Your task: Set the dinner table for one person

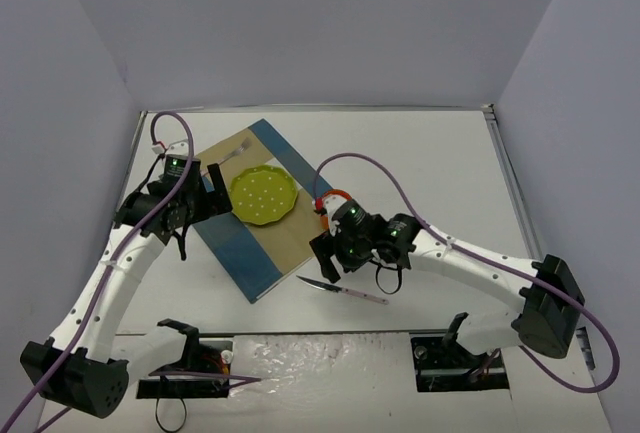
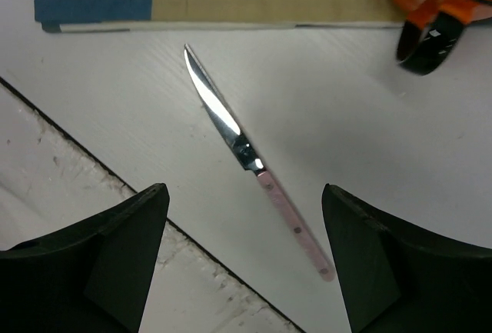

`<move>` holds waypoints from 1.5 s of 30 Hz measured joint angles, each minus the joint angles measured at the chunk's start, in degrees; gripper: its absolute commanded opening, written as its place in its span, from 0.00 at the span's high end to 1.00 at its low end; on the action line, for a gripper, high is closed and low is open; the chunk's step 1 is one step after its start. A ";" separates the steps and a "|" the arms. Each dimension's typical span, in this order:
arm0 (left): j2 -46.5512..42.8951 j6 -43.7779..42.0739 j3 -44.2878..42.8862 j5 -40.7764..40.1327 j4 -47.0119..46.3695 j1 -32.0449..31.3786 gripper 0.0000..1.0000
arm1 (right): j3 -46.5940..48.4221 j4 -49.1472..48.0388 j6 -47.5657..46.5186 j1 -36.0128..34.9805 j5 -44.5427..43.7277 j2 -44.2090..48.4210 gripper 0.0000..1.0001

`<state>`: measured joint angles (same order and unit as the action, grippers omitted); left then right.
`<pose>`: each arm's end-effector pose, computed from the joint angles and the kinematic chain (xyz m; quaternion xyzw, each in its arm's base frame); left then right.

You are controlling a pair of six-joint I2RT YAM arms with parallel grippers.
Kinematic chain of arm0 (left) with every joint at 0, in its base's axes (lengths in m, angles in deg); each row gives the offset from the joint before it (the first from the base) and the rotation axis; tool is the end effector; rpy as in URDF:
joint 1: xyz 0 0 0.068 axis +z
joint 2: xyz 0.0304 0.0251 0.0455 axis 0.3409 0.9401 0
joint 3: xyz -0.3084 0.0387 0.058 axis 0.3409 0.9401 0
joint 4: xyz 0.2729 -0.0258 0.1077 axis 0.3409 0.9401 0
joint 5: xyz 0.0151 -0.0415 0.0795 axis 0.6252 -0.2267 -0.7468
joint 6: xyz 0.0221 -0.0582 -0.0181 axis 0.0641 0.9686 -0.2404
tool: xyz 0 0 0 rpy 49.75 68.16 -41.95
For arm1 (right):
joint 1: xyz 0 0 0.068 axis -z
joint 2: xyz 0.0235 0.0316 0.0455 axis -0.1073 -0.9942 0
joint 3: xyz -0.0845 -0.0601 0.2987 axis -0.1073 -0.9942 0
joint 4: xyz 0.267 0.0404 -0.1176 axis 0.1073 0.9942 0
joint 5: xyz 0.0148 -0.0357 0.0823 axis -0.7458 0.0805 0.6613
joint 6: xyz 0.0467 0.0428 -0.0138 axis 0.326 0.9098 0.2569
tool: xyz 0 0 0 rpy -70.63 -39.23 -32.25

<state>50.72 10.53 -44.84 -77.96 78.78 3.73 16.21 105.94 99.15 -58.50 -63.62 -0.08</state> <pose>0.2315 -0.0588 0.3803 -0.1667 0.8993 -0.0999 0.3918 0.1910 0.2567 0.2900 -0.3120 0.8544 0.2709 0.3150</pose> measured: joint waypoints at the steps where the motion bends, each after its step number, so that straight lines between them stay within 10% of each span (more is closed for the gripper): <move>1: -0.06 -0.01 0.00 0.01 0.57 0.00 0.03 | -0.50 -0.07 0.91 -1.52 -0.13 -1.02 0.24; 16: -1.25 -0.53 0.00 2.22 2.45 0.00 0.03 | -9.69 -0.49 9.68 -4.87 -2.15 -7.74 0.29; 38: -5.35 -3.82 1.14 5.80 2.46 0.00 0.03 | -11.87 -4.46 9.55 -6.78 -5.66 -10.74 0.98; 45: -6.78 -4.58 1.73 6.58 2.91 0.00 0.03 | -12.87 -2.03 9.34 -10.14 -4.03 -7.74 1.00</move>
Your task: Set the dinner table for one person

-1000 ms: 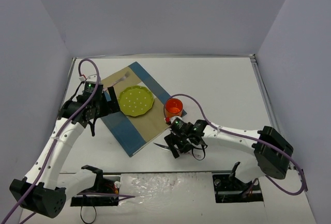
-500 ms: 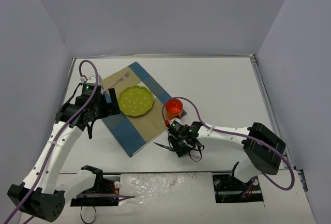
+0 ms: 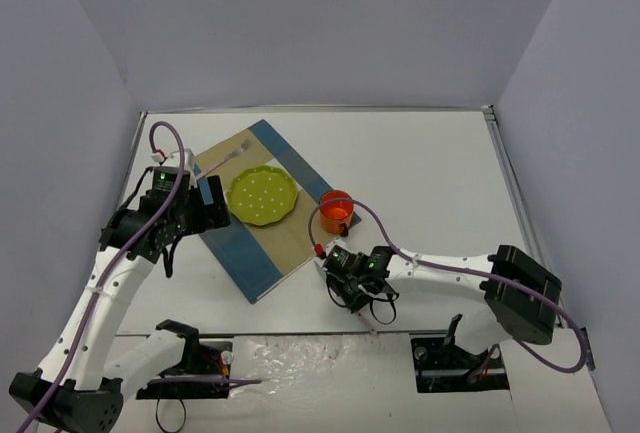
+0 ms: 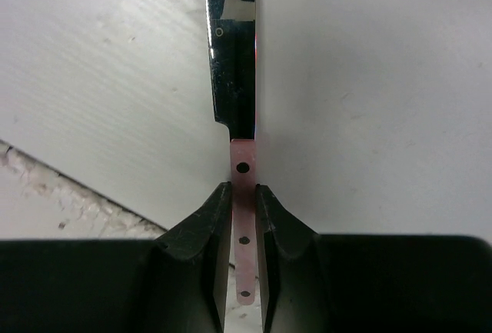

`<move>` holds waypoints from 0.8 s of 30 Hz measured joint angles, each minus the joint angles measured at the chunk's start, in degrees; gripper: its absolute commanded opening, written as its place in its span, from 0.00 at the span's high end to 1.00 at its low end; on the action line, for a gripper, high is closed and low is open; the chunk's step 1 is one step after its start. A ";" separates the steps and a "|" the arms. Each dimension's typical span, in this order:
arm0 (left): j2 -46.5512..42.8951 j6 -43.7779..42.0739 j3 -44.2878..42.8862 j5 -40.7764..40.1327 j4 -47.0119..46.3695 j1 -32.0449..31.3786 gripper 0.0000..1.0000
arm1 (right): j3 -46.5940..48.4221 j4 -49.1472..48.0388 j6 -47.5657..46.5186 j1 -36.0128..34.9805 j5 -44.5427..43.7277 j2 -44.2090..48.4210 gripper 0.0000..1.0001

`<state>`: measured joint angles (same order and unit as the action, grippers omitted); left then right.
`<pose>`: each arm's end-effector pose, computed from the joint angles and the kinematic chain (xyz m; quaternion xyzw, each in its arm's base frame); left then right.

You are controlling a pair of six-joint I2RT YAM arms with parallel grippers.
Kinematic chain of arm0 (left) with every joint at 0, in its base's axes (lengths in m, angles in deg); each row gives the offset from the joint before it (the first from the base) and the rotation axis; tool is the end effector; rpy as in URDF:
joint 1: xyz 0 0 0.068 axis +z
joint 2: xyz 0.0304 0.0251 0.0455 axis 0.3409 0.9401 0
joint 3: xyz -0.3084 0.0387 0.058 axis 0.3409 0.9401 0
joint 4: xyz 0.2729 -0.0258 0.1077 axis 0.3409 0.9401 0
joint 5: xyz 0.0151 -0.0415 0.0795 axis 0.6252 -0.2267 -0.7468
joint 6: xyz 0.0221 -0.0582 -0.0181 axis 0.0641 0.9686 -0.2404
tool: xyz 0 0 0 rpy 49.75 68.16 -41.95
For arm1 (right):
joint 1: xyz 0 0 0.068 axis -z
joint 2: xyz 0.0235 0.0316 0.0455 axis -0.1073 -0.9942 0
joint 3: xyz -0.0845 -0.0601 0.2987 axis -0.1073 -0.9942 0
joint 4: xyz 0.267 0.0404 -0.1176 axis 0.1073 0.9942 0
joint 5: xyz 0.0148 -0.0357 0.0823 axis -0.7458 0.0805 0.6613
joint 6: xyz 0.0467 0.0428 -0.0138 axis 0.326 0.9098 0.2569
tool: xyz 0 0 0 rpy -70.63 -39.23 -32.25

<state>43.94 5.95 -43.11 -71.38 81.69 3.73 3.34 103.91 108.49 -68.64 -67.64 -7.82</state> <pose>0.1957 -0.0544 0.3880 -0.1078 0.9028 -0.1398 0.3922 0.1356 0.2649 0.1747 -0.3196 0.9108 0.1935 0.1756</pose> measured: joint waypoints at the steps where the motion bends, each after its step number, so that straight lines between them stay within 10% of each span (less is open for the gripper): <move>1: -0.03 -0.07 0.00 0.18 0.01 0.00 0.03 | 0.13 0.66 -0.17 -0.50 0.33 0.51 1.00; 13: 0.69 -0.80 -1.52 -0.90 2.80 0.00 0.03 | 14.42 5.25 8.35 -2.44 0.29 6.05 1.00; 24: 3.79 -0.90 -9.13 -10.42 9.59 0.00 0.03 | 26.26 0.29 32.31 -2.90 -9.26 -12.35 1.00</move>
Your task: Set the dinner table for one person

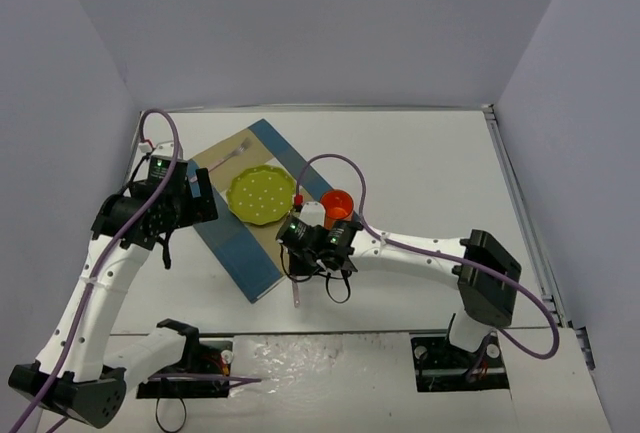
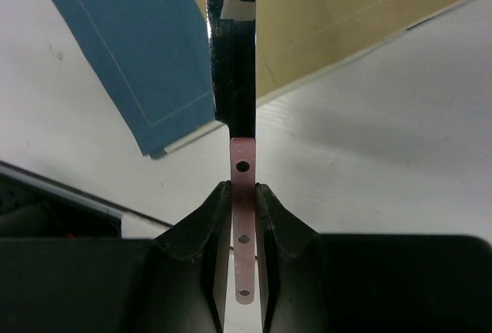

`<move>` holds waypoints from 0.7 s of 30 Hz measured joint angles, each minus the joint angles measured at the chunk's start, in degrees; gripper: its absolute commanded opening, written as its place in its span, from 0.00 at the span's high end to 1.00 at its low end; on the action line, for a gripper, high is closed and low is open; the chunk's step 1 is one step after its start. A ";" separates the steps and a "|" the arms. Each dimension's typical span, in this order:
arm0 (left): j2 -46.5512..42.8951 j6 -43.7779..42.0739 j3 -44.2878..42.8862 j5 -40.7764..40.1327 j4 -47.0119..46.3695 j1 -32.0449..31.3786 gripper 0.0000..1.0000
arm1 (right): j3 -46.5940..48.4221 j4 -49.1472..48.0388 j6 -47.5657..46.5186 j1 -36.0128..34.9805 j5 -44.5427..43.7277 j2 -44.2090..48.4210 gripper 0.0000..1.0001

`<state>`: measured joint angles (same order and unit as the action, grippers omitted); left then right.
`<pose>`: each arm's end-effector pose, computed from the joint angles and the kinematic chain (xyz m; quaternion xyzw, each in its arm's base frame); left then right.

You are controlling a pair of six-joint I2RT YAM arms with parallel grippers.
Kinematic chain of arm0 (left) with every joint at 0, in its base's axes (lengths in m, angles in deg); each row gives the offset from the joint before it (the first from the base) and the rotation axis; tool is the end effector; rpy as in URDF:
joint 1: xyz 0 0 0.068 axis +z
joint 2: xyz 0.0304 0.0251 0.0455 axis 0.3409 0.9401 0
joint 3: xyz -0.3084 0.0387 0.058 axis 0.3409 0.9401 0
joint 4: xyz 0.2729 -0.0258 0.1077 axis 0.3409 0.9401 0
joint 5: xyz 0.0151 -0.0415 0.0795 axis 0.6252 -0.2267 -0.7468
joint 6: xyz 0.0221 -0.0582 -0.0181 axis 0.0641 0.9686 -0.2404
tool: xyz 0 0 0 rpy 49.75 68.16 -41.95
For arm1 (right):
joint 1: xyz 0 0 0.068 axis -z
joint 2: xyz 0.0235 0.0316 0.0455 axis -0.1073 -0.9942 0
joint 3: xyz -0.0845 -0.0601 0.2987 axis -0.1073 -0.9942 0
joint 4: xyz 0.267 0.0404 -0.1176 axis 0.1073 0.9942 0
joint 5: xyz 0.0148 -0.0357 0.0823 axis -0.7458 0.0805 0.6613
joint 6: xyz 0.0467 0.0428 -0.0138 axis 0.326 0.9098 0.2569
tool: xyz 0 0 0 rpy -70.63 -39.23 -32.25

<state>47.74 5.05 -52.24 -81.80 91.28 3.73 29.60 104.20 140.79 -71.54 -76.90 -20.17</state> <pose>0.1974 -0.0454 0.4177 -0.1353 0.9093 -0.0451 0.3910 0.1776 0.3730 0.2578 -0.0473 0.9251 0.2989 0.2293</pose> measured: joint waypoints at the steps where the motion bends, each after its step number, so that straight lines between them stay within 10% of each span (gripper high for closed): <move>1: -0.13 -0.18 -0.62 -0.81 0.37 0.00 0.03 | 0.78 -0.09 2.11 -0.03 -0.65 -1.22 1.00; 21: -3.02 -3.73 -9.25 -4.92 4.98 0.09 0.03 | 8.36 -2.38 34.62 -0.77 -8.66 -12.14 1.00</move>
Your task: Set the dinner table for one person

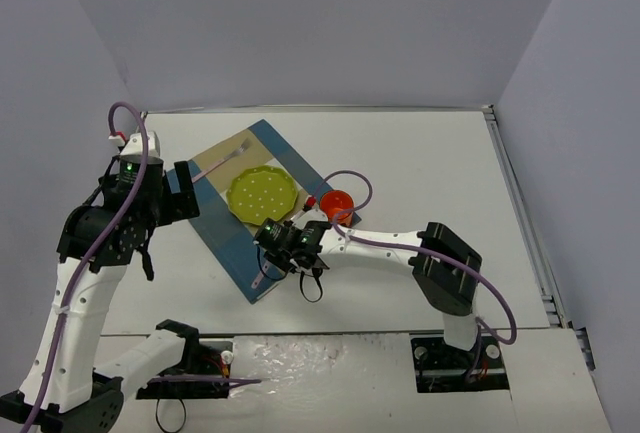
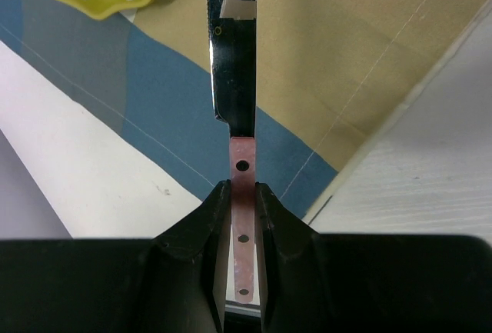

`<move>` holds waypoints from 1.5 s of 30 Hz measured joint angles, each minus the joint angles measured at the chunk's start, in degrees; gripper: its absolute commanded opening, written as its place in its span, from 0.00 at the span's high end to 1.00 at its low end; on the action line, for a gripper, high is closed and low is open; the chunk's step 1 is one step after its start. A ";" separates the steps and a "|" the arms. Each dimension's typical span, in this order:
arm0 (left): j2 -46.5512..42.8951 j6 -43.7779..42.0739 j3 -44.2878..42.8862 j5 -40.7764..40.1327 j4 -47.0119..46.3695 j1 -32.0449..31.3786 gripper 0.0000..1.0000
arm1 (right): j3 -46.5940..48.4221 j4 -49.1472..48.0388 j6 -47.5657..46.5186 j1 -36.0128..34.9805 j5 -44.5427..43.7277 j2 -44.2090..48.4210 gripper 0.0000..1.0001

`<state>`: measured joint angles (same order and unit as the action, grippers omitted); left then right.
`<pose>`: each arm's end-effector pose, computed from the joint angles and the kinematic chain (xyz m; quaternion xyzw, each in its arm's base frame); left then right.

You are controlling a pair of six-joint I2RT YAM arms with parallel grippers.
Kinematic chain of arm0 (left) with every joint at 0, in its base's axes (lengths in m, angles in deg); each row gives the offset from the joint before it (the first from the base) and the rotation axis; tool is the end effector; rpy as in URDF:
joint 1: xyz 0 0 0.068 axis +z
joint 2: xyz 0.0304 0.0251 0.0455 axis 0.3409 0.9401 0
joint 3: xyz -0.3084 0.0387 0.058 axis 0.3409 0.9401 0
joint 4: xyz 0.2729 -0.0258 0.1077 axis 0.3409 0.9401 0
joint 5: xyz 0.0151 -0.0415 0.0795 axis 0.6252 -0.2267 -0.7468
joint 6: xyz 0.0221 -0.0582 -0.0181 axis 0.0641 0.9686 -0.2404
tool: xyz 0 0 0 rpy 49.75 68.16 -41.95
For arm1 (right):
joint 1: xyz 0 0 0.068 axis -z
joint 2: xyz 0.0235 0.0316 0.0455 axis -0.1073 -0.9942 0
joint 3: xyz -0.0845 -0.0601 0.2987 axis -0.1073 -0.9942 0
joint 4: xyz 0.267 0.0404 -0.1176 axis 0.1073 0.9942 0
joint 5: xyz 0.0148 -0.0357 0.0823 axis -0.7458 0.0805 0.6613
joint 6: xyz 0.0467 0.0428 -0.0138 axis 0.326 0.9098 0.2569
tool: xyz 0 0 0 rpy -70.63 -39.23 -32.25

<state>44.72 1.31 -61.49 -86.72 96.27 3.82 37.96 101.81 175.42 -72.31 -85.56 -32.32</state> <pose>0.1628 -0.0307 0.4728 -0.1293 0.8803 -0.0177 0.4561 0.2018 0.4229 0.2254 0.2495 0.8906 0.3270 0.1939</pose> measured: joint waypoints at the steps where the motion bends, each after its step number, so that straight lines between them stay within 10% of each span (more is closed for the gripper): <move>1: -0.20 0.00 0.00 0.01 0.03 0.01 0.03 | 0.00 -0.01 1.19 0.00 -0.34 -0.14 1.00; 39: -2.95 -0.63 0.48 1.57 1.19 0.00 0.03 | 3.37 -1.46 14.05 5.05 -0.99 -10.68 1.00; 45: -2.97 -0.63 0.48 1.59 1.19 0.00 0.03 | 3.37 -1.46 15.56 5.05 -1.03 -10.68 0.84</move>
<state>41.75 0.68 -61.01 -85.13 97.46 3.81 41.32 100.36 190.98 -67.26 -86.59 -43.00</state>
